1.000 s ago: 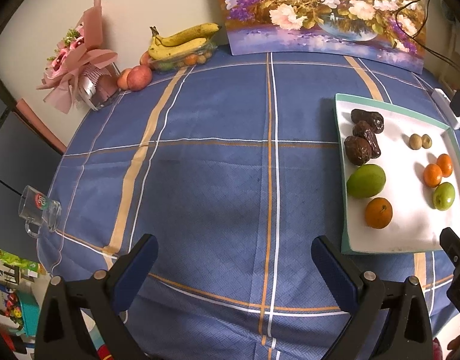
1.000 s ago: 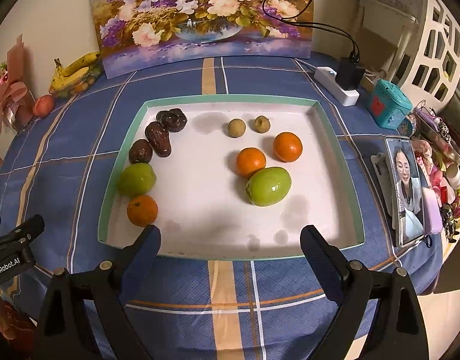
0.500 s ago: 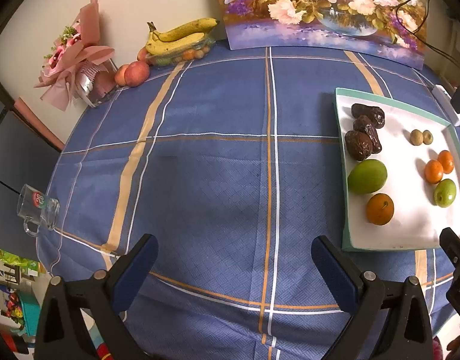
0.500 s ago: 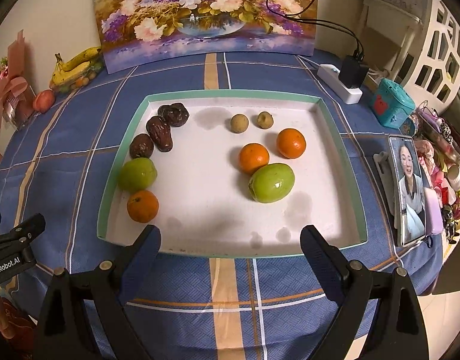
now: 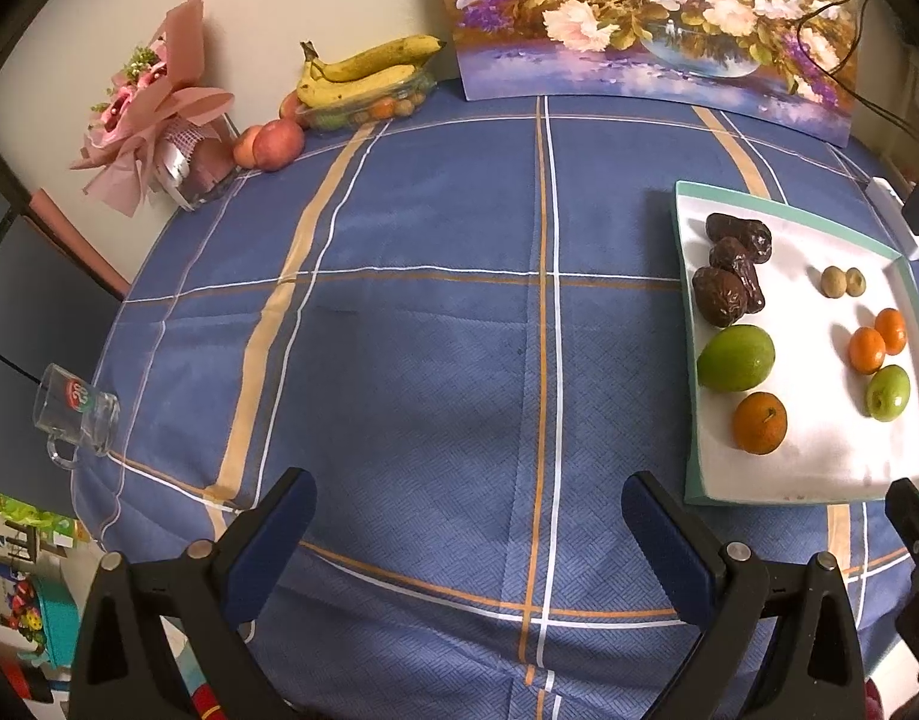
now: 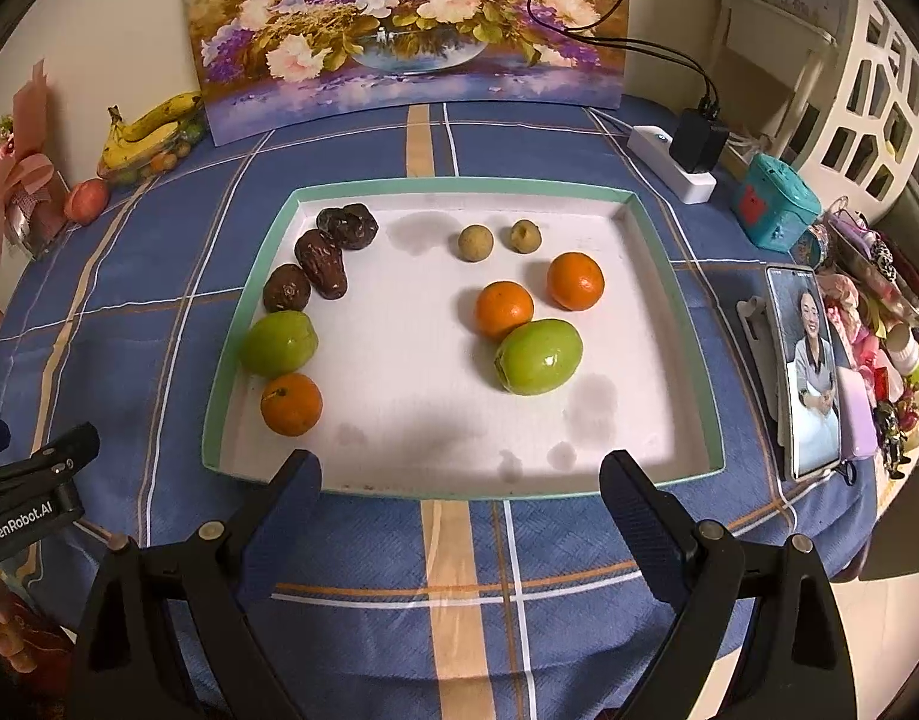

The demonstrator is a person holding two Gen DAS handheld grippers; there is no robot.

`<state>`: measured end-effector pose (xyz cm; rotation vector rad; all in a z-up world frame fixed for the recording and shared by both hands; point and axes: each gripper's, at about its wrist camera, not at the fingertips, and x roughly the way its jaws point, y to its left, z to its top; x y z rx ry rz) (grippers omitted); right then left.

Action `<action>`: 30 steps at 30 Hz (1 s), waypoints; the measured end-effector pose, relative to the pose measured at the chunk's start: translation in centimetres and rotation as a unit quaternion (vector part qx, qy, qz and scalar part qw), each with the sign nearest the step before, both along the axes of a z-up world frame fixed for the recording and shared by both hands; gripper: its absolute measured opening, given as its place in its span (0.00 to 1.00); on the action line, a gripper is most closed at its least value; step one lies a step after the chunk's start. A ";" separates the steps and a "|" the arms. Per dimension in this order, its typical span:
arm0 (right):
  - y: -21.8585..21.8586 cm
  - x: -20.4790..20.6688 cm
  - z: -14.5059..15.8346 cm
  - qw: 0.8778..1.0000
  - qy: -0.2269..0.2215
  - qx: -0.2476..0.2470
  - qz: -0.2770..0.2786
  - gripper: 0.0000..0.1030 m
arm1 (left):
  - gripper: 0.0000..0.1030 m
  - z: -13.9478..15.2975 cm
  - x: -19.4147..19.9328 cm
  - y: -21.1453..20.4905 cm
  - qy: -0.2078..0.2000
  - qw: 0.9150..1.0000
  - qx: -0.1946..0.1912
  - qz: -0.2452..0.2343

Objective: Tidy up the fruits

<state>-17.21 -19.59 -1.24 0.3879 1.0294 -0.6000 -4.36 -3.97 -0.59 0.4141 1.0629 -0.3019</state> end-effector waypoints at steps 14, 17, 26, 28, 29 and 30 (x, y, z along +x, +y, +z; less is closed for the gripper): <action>1.5 0.4 3.0 1.000 -0.010 -0.017 0.020 0.92 | 1.00 0.4 1.1 0.9 0.004 0.999 -0.020 0.029; 1.2 0.6 2.9 1.000 -0.006 -0.018 0.025 0.92 | 1.00 0.4 1.2 0.9 0.004 0.999 -0.019 0.032; 0.6 1.0 3.5 0.999 -0.014 -0.035 0.031 0.92 | 1.00 0.4 1.2 0.9 0.003 0.999 -0.019 0.036; 0.6 1.2 3.5 0.999 -0.014 -0.034 0.034 0.92 | 1.00 0.4 1.1 0.8 0.003 0.999 -0.018 0.035; 0.5 1.3 3.4 0.999 -0.015 -0.033 0.034 0.92 | 1.00 0.4 1.2 0.8 0.004 0.999 -0.019 0.035; 0.4 1.4 3.3 0.999 -0.016 -0.033 0.036 0.92 | 1.00 0.3 1.2 0.8 0.005 0.999 -0.020 0.036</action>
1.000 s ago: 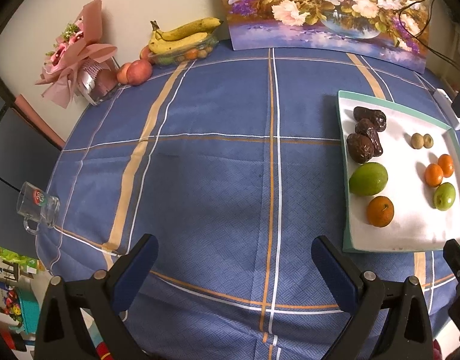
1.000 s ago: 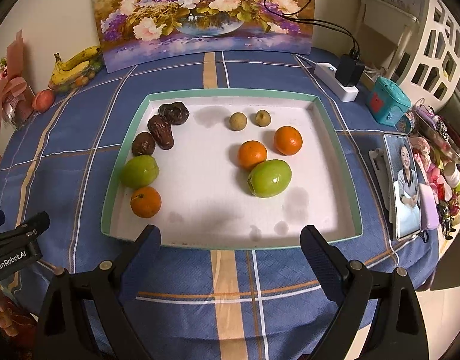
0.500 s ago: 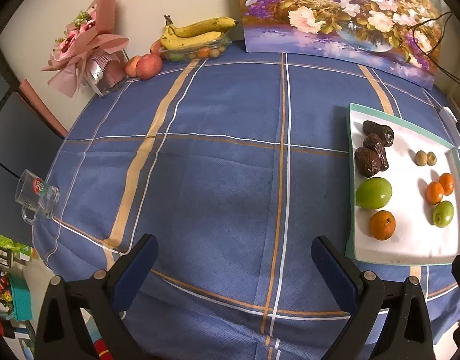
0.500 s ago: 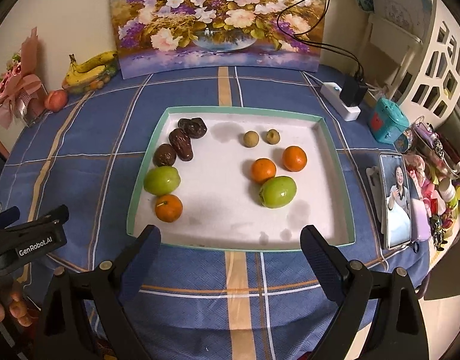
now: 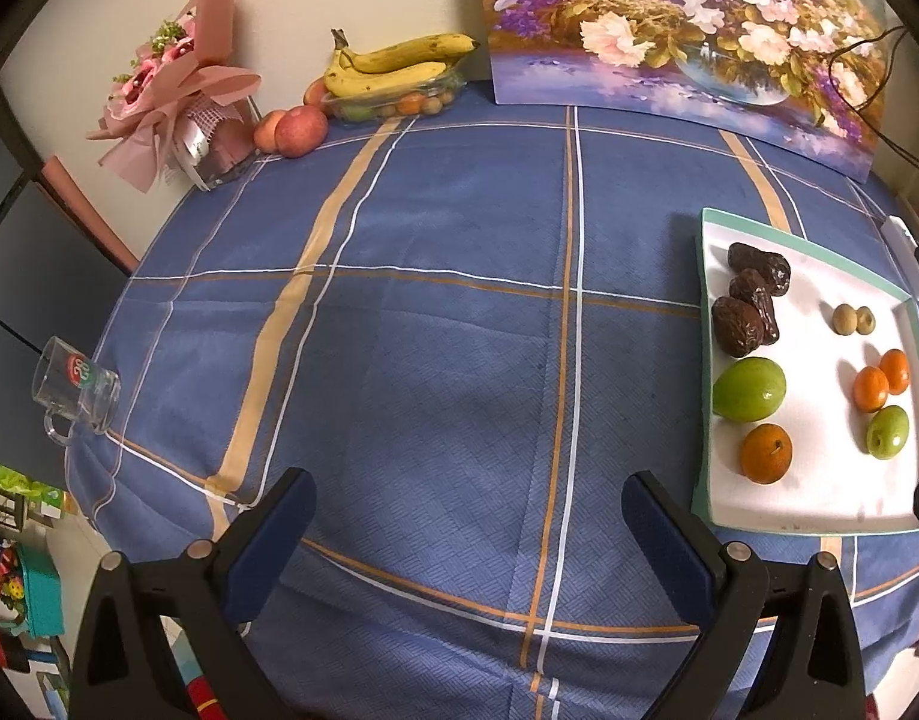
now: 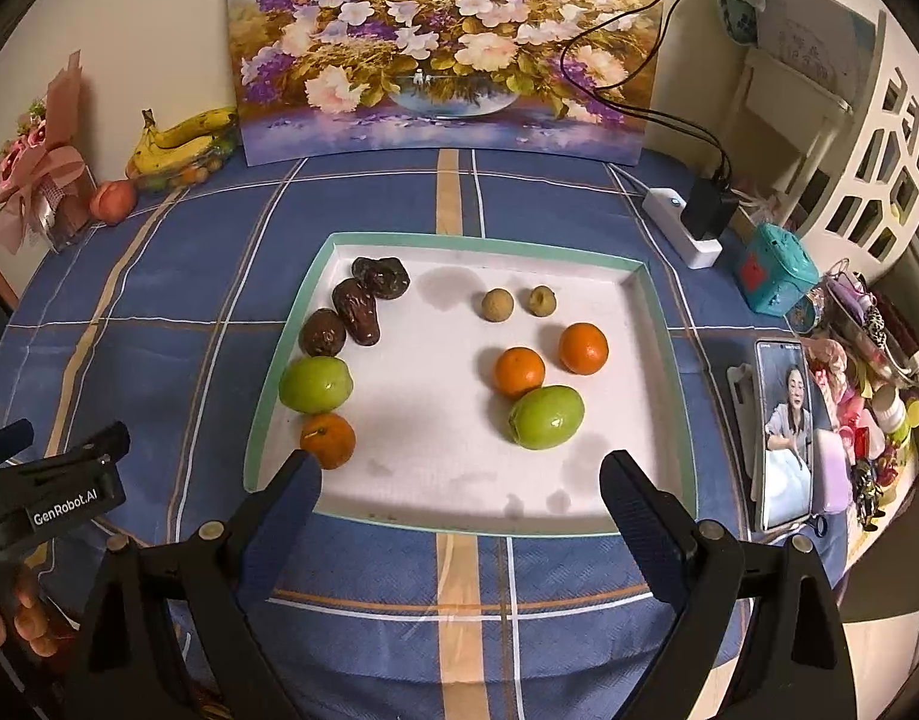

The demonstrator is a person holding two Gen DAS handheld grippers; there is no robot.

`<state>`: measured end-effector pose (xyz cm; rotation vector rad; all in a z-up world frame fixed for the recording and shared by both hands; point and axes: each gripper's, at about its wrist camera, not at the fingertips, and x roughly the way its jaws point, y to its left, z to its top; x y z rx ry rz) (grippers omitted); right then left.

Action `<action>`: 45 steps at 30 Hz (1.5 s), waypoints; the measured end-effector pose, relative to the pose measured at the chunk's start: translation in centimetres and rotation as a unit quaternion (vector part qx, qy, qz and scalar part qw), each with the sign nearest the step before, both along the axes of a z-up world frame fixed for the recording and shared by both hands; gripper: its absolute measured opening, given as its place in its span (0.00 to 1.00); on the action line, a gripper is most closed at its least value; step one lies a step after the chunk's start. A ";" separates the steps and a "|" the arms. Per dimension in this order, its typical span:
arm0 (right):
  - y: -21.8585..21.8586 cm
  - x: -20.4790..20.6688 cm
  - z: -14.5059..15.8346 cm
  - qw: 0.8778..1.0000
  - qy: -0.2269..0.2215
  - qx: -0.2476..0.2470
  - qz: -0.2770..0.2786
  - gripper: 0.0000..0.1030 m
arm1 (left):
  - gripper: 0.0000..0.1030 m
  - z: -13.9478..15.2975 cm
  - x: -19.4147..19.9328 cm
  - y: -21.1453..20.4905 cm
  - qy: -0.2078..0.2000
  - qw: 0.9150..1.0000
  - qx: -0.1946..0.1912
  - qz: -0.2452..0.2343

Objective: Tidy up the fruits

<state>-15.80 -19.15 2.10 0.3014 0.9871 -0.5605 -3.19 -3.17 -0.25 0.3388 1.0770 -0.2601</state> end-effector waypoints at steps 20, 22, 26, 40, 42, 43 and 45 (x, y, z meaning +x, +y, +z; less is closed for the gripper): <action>-2.1 1.0 -3.9 0.999 0.000 0.041 0.001 0.92 | 1.00 -1.3 0.5 0.2 0.019 1.000 0.004 0.003; -2.3 1.0 -4.0 0.999 0.001 0.041 0.001 0.92 | 1.00 -1.4 0.6 0.4 0.023 1.000 0.001 0.007; -2.4 1.3 -4.0 0.999 -0.001 0.037 0.007 0.92 | 1.00 -1.5 0.8 0.7 0.027 1.000 -0.006 0.013; -1.2 0.4 -5.2 0.999 -0.006 0.040 0.009 0.92 | 1.00 -1.6 0.8 0.6 0.028 1.000 0.004 0.009; -1.1 0.4 -5.2 0.999 -0.008 0.043 0.009 0.92 | 1.00 -1.6 0.8 0.6 0.029 1.000 0.005 0.009; -1.1 0.3 -5.2 0.999 -0.009 0.043 0.008 0.92 | 1.00 -1.6 0.8 0.7 0.029 1.000 0.005 0.010; -1.2 0.1 -5.1 0.999 -0.010 0.042 0.005 0.92 | 1.00 -1.6 0.8 0.7 0.030 0.999 0.006 0.012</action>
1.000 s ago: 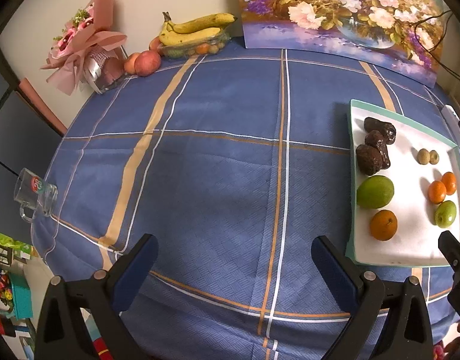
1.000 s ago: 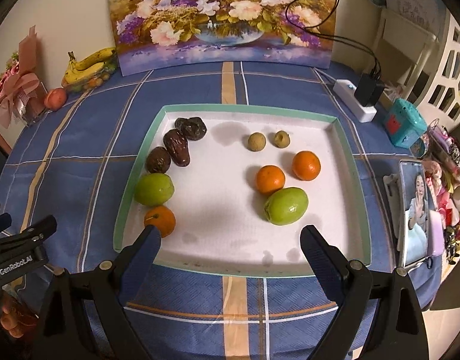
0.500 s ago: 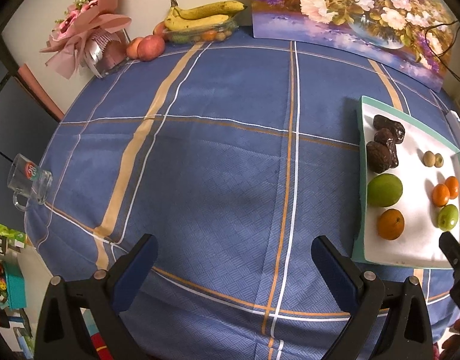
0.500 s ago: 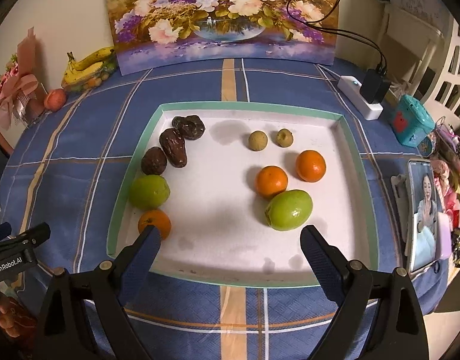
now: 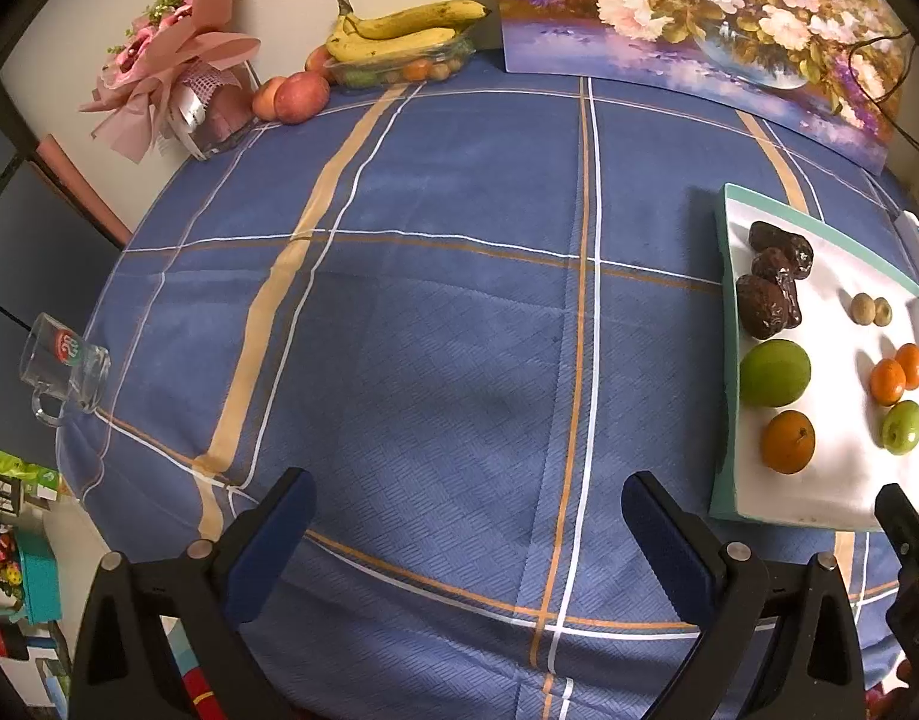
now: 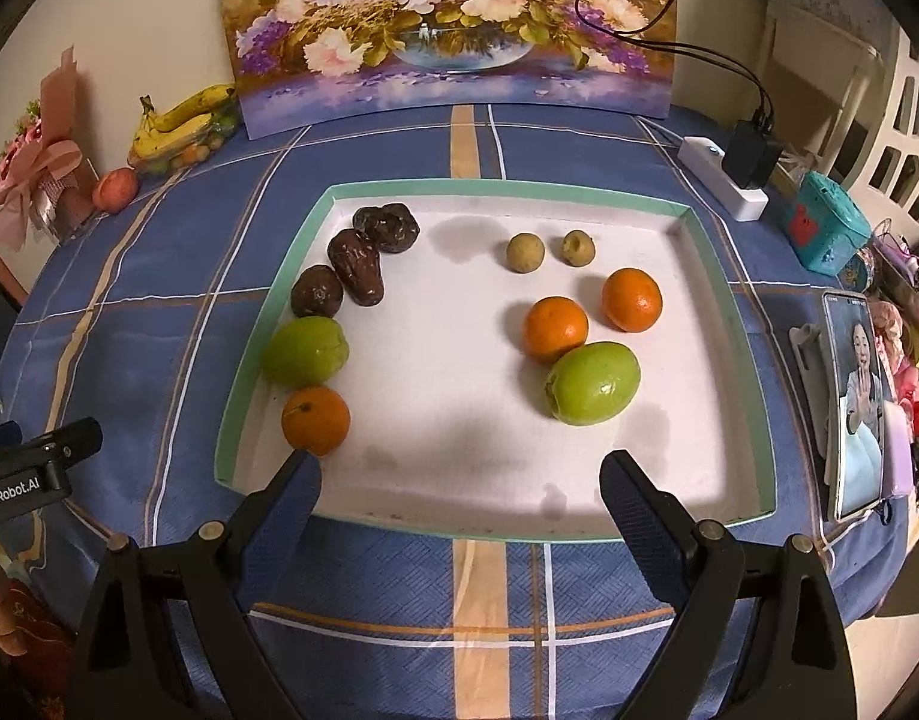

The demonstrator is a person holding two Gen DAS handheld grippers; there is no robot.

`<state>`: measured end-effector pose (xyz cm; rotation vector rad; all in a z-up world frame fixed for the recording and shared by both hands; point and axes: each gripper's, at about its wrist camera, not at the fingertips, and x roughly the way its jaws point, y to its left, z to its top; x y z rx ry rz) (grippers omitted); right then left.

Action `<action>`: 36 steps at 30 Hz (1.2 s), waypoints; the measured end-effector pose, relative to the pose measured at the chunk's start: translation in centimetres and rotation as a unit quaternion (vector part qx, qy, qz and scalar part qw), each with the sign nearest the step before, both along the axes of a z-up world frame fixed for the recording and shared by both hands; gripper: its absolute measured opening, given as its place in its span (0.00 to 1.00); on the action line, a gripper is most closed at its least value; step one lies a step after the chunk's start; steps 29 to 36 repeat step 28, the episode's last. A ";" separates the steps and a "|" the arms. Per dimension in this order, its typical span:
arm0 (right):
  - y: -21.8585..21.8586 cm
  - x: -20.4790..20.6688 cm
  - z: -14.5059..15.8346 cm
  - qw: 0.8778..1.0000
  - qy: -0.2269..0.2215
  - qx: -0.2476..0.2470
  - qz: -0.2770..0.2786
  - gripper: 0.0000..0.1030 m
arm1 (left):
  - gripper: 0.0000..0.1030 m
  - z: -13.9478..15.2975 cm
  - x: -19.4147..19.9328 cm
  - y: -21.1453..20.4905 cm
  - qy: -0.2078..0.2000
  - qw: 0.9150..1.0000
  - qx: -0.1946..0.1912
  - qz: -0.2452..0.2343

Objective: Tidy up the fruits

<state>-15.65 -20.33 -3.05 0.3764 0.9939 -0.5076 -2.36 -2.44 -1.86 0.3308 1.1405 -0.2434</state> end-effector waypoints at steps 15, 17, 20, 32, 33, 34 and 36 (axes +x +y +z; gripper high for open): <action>0.2 0.0 0.0 1.000 -0.001 0.002 0.003 0.92 | 1.00 -0.1 0.0 0.2 -0.001 1.000 0.009 0.004; 0.3 0.1 0.0 1.000 0.000 0.002 0.003 0.92 | 1.00 0.0 0.0 0.2 -0.001 1.000 0.009 0.004; 0.3 0.1 -0.1 1.000 0.000 0.002 0.003 0.92 | 1.00 0.0 0.0 0.3 -0.002 1.000 0.009 0.004; 0.4 0.1 -0.1 1.000 0.001 0.002 0.004 0.92 | 1.00 0.0 0.0 0.3 -0.002 1.000 0.009 0.005; 0.4 0.1 -0.1 1.000 0.001 0.002 0.004 0.92 | 1.00 0.0 0.0 0.3 -0.002 1.000 0.009 0.005; 0.4 0.1 -0.1 1.000 0.001 0.002 0.004 0.92 | 1.00 0.0 0.0 0.3 -0.002 1.000 0.009 0.005; 0.4 0.1 -0.1 1.000 0.001 0.002 0.004 0.92 | 1.00 0.0 0.0 0.3 -0.002 1.000 0.009 0.005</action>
